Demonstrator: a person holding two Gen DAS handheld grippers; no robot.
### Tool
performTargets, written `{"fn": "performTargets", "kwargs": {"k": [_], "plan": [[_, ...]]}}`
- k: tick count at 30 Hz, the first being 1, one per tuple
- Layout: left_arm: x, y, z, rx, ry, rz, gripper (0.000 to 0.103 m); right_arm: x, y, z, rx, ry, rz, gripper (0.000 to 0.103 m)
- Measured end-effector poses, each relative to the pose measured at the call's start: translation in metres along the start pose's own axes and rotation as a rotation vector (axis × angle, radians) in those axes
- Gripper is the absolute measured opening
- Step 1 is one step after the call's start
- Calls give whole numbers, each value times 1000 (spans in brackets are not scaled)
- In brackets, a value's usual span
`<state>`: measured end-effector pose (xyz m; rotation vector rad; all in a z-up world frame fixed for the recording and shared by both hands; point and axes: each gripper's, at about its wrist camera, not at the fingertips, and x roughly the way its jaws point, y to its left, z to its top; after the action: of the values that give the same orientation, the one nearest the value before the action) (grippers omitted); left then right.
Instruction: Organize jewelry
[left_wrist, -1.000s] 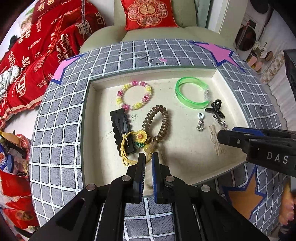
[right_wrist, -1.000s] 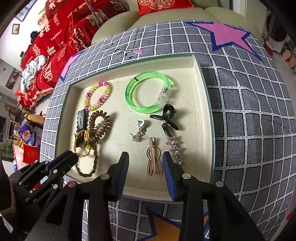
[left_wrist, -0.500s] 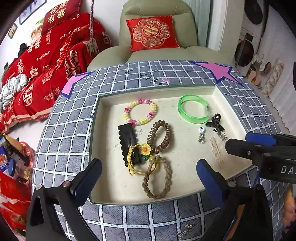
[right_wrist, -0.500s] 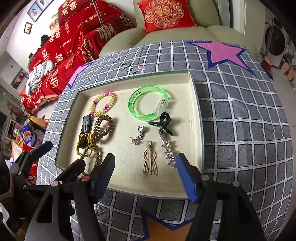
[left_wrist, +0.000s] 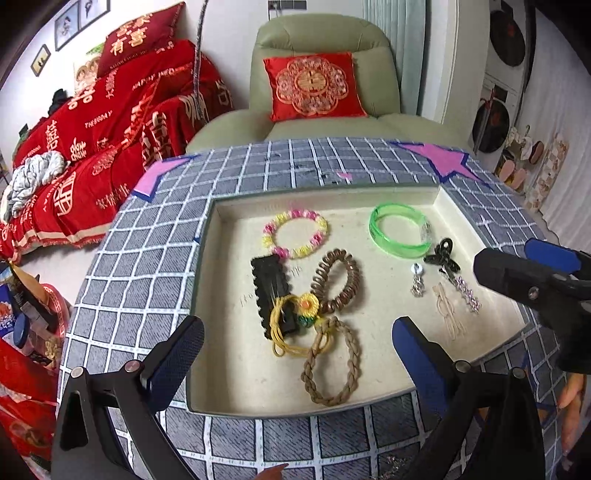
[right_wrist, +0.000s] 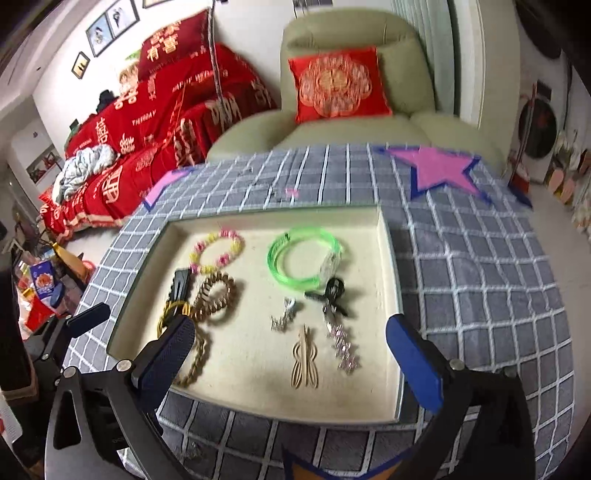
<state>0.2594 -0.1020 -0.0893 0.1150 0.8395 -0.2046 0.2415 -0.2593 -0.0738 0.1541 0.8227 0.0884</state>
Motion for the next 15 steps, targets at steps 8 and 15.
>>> {"fn": "performTargets", "kwargs": {"k": [8, 15], "plan": [[-24, 8, -11, -30, -35, 23, 103, -26, 2, -17, 40, -98, -33, 103], [-76, 9, -43, -38, -65, 53, 103, -72, 10, -52, 36, -117, -57, 103]]}}
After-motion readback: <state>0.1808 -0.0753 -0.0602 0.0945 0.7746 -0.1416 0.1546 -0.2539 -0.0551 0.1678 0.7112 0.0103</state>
